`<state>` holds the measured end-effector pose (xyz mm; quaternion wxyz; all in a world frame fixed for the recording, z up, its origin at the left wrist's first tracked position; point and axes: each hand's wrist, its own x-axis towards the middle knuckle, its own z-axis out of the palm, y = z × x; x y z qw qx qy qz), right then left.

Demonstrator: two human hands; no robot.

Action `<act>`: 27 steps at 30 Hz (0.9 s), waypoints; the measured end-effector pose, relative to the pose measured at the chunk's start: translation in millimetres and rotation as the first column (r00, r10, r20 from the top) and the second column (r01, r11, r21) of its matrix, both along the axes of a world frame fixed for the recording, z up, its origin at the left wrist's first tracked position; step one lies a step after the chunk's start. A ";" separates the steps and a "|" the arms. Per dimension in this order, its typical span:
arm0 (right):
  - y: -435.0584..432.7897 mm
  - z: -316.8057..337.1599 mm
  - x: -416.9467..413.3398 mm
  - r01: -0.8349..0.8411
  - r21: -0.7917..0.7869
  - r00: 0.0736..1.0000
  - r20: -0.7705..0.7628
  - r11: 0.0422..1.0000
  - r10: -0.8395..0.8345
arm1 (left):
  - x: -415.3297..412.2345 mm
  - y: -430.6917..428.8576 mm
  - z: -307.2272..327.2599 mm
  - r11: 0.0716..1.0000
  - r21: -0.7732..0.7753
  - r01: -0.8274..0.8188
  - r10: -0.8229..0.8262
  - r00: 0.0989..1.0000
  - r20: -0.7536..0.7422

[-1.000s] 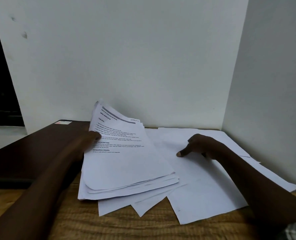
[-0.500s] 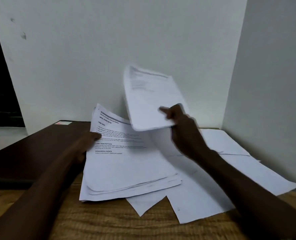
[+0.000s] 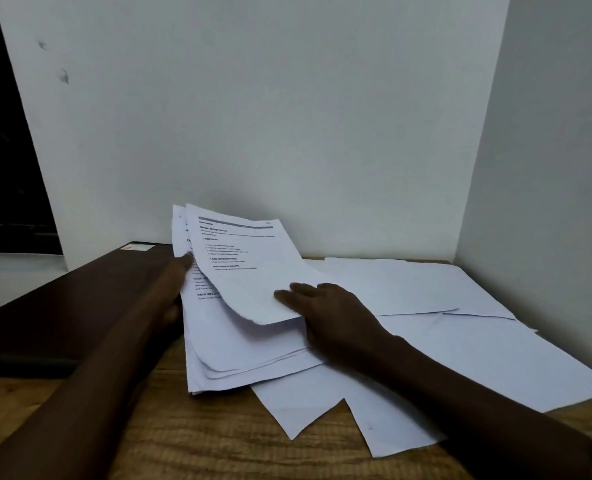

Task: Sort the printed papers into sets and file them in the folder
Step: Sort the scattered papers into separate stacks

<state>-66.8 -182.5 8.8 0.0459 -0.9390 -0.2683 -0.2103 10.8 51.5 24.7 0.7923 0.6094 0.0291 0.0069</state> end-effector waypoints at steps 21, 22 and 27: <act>-84.9 -4.4 32.3 0.518 0.183 0.830 -0.345 0.836 -0.439 | -4.2 -4.4 -5.2 0.986 0.155 -0.055 0.057 0.998 -0.008; -91.9 -6.5 33.5 0.559 0.118 0.780 -0.411 0.821 -0.472 | -5.2 -4.9 -4.0 0.987 0.153 -0.047 0.049 0.999 -0.007; -92.5 0.7 33.2 0.604 -0.048 0.678 -0.494 0.796 -0.544 | -5.2 -1.7 0.6 0.987 0.151 -0.050 0.057 0.998 -0.040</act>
